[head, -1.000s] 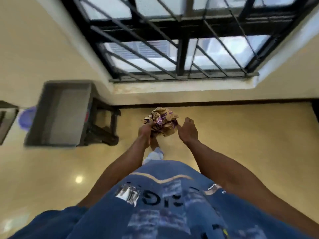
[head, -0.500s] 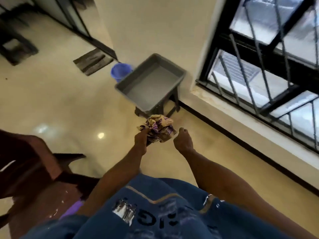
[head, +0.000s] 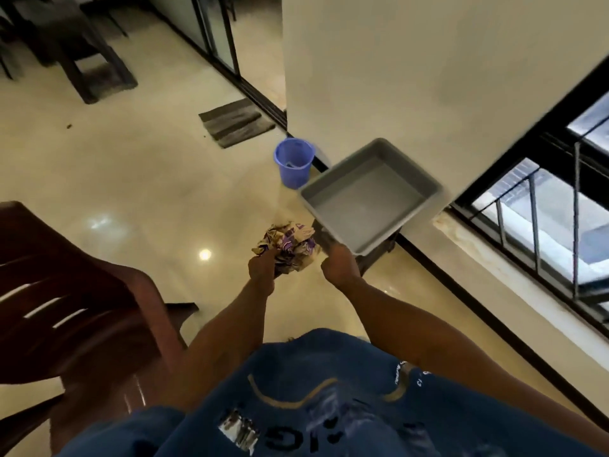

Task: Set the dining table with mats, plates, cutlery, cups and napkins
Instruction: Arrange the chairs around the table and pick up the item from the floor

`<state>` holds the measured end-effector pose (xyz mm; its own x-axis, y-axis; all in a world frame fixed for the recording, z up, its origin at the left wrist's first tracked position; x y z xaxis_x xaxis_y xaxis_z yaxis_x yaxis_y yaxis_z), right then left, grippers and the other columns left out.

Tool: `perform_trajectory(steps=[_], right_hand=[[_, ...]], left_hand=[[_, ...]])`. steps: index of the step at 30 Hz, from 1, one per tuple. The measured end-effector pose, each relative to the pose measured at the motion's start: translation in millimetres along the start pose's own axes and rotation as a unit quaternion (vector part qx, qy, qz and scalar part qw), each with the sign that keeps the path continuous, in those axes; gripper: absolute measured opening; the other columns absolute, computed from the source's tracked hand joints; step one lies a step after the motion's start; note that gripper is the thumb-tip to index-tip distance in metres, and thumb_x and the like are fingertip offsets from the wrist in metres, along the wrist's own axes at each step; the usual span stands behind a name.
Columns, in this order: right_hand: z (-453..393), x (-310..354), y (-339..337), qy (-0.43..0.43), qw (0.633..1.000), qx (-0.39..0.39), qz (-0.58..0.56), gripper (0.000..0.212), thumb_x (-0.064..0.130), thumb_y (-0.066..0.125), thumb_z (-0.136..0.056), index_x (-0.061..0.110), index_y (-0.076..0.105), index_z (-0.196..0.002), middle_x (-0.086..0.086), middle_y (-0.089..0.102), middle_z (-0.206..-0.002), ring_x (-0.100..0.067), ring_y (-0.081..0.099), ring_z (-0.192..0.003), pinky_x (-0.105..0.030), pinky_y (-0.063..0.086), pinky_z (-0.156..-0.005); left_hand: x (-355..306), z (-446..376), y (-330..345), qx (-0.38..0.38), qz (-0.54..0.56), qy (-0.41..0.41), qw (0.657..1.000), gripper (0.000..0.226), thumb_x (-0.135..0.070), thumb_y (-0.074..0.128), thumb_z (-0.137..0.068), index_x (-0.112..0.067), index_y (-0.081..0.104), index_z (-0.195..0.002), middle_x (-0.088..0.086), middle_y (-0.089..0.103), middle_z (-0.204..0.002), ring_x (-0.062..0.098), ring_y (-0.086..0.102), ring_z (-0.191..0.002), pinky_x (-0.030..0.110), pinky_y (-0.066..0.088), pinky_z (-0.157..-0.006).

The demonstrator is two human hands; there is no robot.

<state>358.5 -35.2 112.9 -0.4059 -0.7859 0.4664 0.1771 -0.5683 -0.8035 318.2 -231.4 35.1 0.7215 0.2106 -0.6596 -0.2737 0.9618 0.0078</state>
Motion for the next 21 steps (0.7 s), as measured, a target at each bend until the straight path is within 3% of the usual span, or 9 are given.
perform_trajectory(steps=[2,5,7,11,16,21], right_hand=[[-23.6,17.0,0.3,-0.008,1.0,0.001,0.015,0.039,0.008,0.053,-0.09,-0.001,0.052,-0.128,-0.022,0.055,-0.131,-0.037,0.054,-0.12,-0.042,0.047,-0.099],[-60.1,38.2,-0.4,-0.008,1.0,-0.002,0.003,0.04,0.005,0.053,-0.088,0.004,0.055,-0.128,-0.019,0.058,-0.128,-0.035,0.056,-0.118,-0.041,0.048,-0.098],[-90.9,50.0,3.7,0.003,1.0,0.014,-0.001,0.034,0.007,0.053,-0.09,0.004,0.057,-0.123,-0.018,0.061,-0.123,-0.035,0.059,-0.112,-0.039,0.049,-0.093],[-156.5,72.7,10.2,0.017,0.999,0.008,-0.042,0.031,0.018,0.054,-0.092,0.002,0.062,-0.118,-0.018,0.064,-0.118,-0.035,0.061,-0.11,-0.036,0.049,-0.088],[-251.5,102.9,11.0,0.062,0.996,0.018,-0.057,0.03,0.008,0.053,-0.093,-0.002,0.055,-0.12,-0.02,0.059,-0.125,-0.034,0.056,-0.117,-0.033,0.044,-0.093],[-352.0,136.5,-23.0,0.111,0.988,-0.007,-0.108,0.04,0.007,0.05,-0.092,-0.002,0.05,-0.132,-0.02,0.052,-0.136,-0.032,0.049,-0.126,-0.032,0.038,-0.101]], left_hand=[[-24.6,-3.1,0.3,0.008,-0.004,-0.012,1.0,0.026,-0.014,0.077,-0.079,-0.002,0.065,-0.098,0.015,0.067,-0.089,0.03,0.066,-0.084,0.046,0.058,-0.085],[-54.2,-23.8,2.5,0.017,0.002,-0.013,1.0,0.013,-0.008,0.074,-0.082,-0.005,0.064,-0.088,0.012,0.067,-0.081,0.026,0.065,-0.071,0.033,0.059,-0.057],[-74.6,-42.4,5.2,0.016,-0.002,-0.02,1.0,0.015,-0.009,0.076,-0.081,-0.004,0.063,-0.088,0.012,0.066,-0.079,0.025,0.065,-0.068,0.028,0.056,-0.048],[-123.5,-91.4,18.2,0.004,-0.058,-0.02,0.998,0.018,-0.008,0.075,-0.079,-0.001,0.061,-0.087,0.014,0.065,-0.077,0.019,0.066,-0.051,0.027,0.055,-0.047],[-210.8,-162.6,44.0,0.002,-0.087,-0.007,0.996,0.035,-0.004,0.072,-0.079,0.005,0.063,-0.111,0.018,0.067,-0.093,0.027,0.066,-0.071,0.029,0.055,-0.052],[-313.3,-215.7,82.9,0.005,-0.106,-0.004,0.994,0.022,-0.006,0.072,-0.083,-0.003,0.059,-0.1,0.012,0.064,-0.081,0.024,0.063,-0.067,0.027,0.056,-0.049]])
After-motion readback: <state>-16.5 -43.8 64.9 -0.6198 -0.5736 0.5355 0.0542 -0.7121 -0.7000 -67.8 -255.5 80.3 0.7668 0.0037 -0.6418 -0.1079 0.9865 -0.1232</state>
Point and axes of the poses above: each hand's wrist, its own z-axis away from the middle knuckle, its own y-axis out of the palm, x = y × z, the point moved 5 cm from there along -z, towards the middle knuckle
